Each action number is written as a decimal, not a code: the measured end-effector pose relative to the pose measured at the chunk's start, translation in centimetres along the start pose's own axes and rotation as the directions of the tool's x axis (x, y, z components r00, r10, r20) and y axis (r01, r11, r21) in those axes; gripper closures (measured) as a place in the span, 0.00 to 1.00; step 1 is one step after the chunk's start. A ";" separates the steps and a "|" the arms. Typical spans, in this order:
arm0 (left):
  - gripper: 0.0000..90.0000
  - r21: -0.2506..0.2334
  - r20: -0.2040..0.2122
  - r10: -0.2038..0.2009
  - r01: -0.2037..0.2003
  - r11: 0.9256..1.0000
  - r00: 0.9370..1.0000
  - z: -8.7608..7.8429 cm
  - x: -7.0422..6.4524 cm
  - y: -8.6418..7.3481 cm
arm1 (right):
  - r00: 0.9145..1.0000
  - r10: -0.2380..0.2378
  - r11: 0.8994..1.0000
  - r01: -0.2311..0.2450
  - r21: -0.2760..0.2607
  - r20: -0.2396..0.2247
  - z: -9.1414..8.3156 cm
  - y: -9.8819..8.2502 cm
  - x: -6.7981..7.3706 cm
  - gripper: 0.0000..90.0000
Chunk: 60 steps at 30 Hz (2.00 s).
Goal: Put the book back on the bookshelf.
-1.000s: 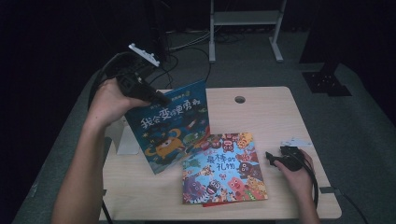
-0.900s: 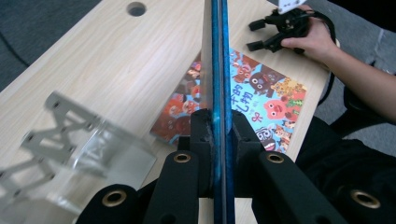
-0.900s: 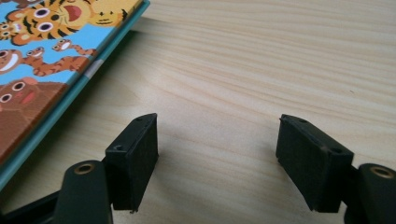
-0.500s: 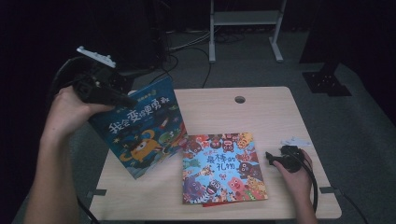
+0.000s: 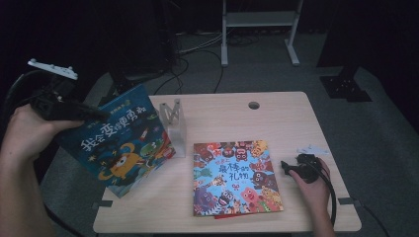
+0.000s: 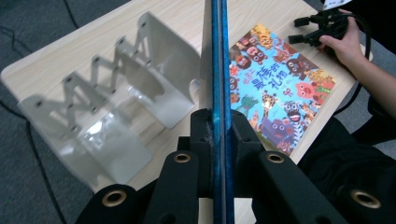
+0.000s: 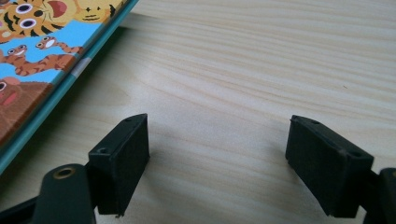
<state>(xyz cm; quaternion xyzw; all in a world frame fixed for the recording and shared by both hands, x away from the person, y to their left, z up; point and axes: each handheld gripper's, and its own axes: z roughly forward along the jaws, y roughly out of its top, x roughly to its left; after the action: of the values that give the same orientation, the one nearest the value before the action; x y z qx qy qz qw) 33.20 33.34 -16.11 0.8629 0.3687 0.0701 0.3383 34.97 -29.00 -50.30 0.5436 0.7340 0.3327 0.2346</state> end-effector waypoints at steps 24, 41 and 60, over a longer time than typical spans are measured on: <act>0.92 -0.066 -0.204 -0.254 0.246 0.967 0.945 -2.9 5.5 -5.3 | 1.000 -0.001 1.000 0.001 -0.001 -0.001 0.1 0.0 0.0 0.23; 0.92 -0.114 -0.263 -0.344 0.325 0.939 0.902 0.6 7.7 -3.1 | 1.000 -0.001 1.000 0.001 -0.001 -0.002 0.1 0.0 0.0 0.23; 0.92 -0.155 -0.321 -0.382 0.350 0.924 0.867 4.5 9.0 -1.3 | 1.000 -0.001 1.000 0.001 -0.002 -0.002 0.1 0.0 0.0 0.23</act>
<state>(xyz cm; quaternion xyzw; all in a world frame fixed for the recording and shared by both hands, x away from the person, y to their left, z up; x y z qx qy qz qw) 40.56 37.71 -21.52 0.7350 0.5754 0.1717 0.3149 35.04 -29.03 -50.31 0.5427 0.7342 0.3337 0.2346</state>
